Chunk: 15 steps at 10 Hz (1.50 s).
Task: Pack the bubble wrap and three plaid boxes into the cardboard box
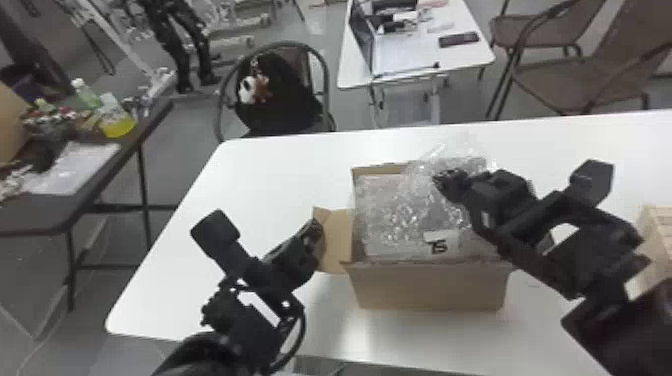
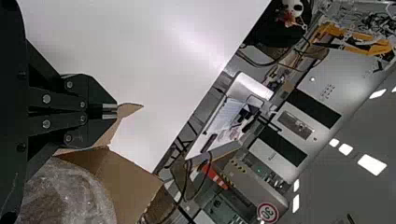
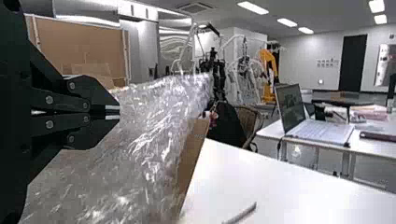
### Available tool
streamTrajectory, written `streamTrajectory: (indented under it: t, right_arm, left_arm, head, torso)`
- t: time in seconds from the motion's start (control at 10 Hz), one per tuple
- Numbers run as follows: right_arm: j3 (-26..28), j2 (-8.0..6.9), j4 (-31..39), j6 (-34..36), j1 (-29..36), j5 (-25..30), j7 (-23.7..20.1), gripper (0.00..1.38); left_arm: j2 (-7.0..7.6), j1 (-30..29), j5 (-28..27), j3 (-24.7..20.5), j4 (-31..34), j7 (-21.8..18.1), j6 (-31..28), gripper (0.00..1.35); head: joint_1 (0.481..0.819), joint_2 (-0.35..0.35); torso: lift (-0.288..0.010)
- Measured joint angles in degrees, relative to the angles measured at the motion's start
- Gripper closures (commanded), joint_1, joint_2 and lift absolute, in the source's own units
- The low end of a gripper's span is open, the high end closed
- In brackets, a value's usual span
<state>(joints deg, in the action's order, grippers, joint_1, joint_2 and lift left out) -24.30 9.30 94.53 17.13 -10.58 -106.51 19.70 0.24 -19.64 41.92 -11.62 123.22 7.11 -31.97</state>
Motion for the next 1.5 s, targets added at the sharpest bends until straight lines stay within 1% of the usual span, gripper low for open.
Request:
streamTrajectory:
  t: [0.1, 0.2, 0.3, 0.4, 0.5, 0.6, 0.7, 0.8, 0.9, 1.0, 1.1, 1.2, 1.3, 1.4, 1.5]
  right_arm:
    - [0.1, 0.01, -0.1, 1.2, 0.5, -2.3, 1.3, 1.08]
    - [1.2, -0.26, 0.4, 4.4, 0.5, -3.3, 1.8, 0.64]
    - [3.6, -1.31, 1.0, 9.2, -0.1, -3.0, 1.7, 0.40]
    - [5.6, -1.86, 2.5, 12.4, -0.4, -2.8, 1.3, 0.23]
    - [7.3, -1.74, 4.6, 13.8, -0.3, -2.0, 0.9, 0.11]
    - [10.6, -2.13, 6.5, 16.8, 0.1, 0.3, 0.2, 0.09]
    - [17.2, -3.81, 7.8, 24.3, 0.1, 5.4, -2.0, 0.09]
    - [24.7, -5.32, 8.8, 33.5, -0.6, 13.5, -9.2, 0.10]
    - [29.1, -4.54, 10.4, 38.3, -0.5, 23.3, -19.1, 0.10]
    - [30.3, -1.64, 12.8, 37.7, 1.3, 31.6, -26.0, 0.10]
    - [30.5, 0.83, 15.6, 34.6, 4.4, 38.8, -31.2, 0.10]
    - [30.8, 1.76, 19.4, 31.1, 8.6, 46.3, -34.5, 0.10]
    - [31.5, 2.06, 23.5, 27.6, 13.5, 54.8, -37.2, 0.10]
    - [32.3, 2.13, 25.9, 21.9, 18.1, 63.7, -40.3, 0.10]
    - [32.6, 1.92, 26.1, 14.6, 22.1, 70.2, -42.6, 0.10]
  left_arm:
    - [-0.04, -0.2, -0.1, -0.1, 0.0, 0.1, 0.5, 1.22]
    - [0.03, -0.3, -0.2, -0.1, 0.0, 0.4, 0.8, 1.22]
    - [0.13, -0.3, -0.1, 0.0, 0.0, 0.5, 0.9, 1.22]
    - [0.16, -0.1, -0.2, 0.2, 0.0, 0.6, 0.9, 1.22]
    - [0.14, -0.1, -0.3, 0.3, 0.0, 0.7, 0.9, 1.22]
    - [0.12, 0.0, -0.4, 0.3, 0.0, 0.7, 0.9, 1.22]
    - [0.05, 0.0, -0.4, 0.3, 0.0, 0.7, 1.0, 1.22]
    - [-0.06, 0.0, -0.5, 0.4, -0.1, 0.7, 1.2, 1.22]
    - [-0.14, 0.0, -0.4, 0.4, -0.1, 0.7, 1.5, 1.22]
    - [-0.16, 0.0, -0.3, 0.5, -0.2, 0.7, 1.8, 1.22]
    - [-0.21, 0.0, -0.1, 0.5, -0.3, 0.7, 2.1, 1.22]
    - [-0.23, 0.0, 0.0, 0.4, -0.4, 0.3, 2.3, 1.22]
    - [-0.24, 0.0, 0.1, 0.3, -0.5, 0.0, 2.3, 1.22]
    - [-0.24, -0.2, 0.1, -0.1, -0.6, -0.6, 2.4, 1.22]
    - [-0.24, -0.5, 0.1, -0.7, -0.6, -1.2, 2.4, 1.22]
  head:
    - [0.695, 0.321]
    - [0.695, 0.333]
    - [0.695, 0.339]
    - [0.695, 0.339]
    - [0.689, 0.333]
    - [0.679, 0.321]
    - [0.667, 0.294]
    - [0.658, 0.260]
    - [0.657, 0.246]
    - [0.665, 0.216]
    - [0.680, 0.186]
    - [0.695, 0.166]
    - [0.695, 0.147]
    - [0.695, 0.132]
    - [0.695, 0.106]
  torso:
    - [-0.148]
    - [-0.148]
    - [-0.148]
    - [-0.148]
    - [-0.148]
    - [-0.148]
    - [-0.148]
    - [-0.148]
    - [-0.148]
    - [-0.148]
    - [-0.148]
    - [-0.148]
    - [-0.148]
    - [-0.148]
    - [-0.148]
